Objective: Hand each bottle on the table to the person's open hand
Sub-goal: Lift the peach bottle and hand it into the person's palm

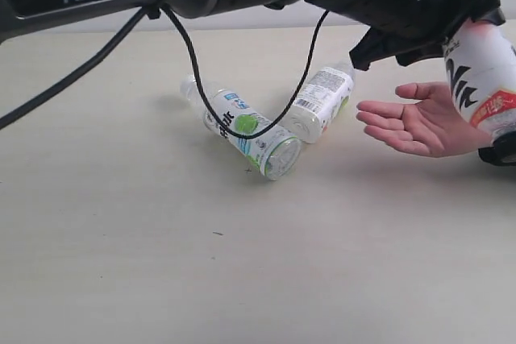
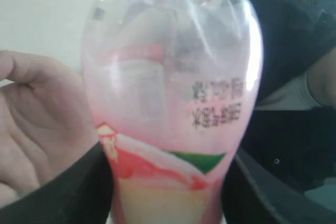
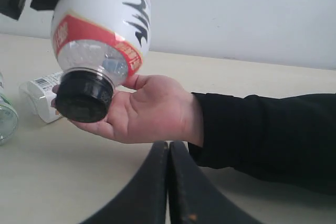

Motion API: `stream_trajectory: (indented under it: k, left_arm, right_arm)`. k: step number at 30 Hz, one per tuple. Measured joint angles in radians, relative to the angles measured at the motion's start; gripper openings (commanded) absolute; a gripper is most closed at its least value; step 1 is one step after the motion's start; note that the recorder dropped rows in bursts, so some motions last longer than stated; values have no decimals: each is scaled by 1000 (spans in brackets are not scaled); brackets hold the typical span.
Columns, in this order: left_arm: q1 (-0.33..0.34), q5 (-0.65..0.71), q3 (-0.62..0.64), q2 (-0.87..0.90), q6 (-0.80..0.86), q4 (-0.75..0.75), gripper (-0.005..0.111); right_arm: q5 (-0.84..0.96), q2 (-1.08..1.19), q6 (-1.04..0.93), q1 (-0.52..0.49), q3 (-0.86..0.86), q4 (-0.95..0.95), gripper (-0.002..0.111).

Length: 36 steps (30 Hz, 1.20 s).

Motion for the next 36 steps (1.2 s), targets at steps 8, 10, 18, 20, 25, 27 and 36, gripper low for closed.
stream_trajectory:
  k: [8, 10, 18, 20, 25, 27, 36]
  left_arm:
    - [44, -4, 0, 53, -2, -39, 0]
    - [46, -4, 0, 67, 1, -39, 0]
    - [46, -4, 0, 136, 9, -68, 20]
    - [46, -2, 0, 150, 13, -75, 39]
    - [46, 0, 0, 154, 47, -88, 79]
    - [46, 0, 0, 154, 68, -91, 85]
    - [50, 16, 0, 142, 152, -99, 85]
  right_arm:
    - [0, 0, 0, 0, 0, 0, 0]
    - [0, 0, 0, 0, 0, 0, 0]
    - [0, 0, 0, 0, 0, 0, 0]
    - [0, 0, 0, 0, 0, 0, 0]
    - [0, 0, 0, 0, 0, 0, 0]
    - [0, 0, 0, 0, 0, 0, 0]
    - [0, 0, 0, 0, 0, 0, 0]
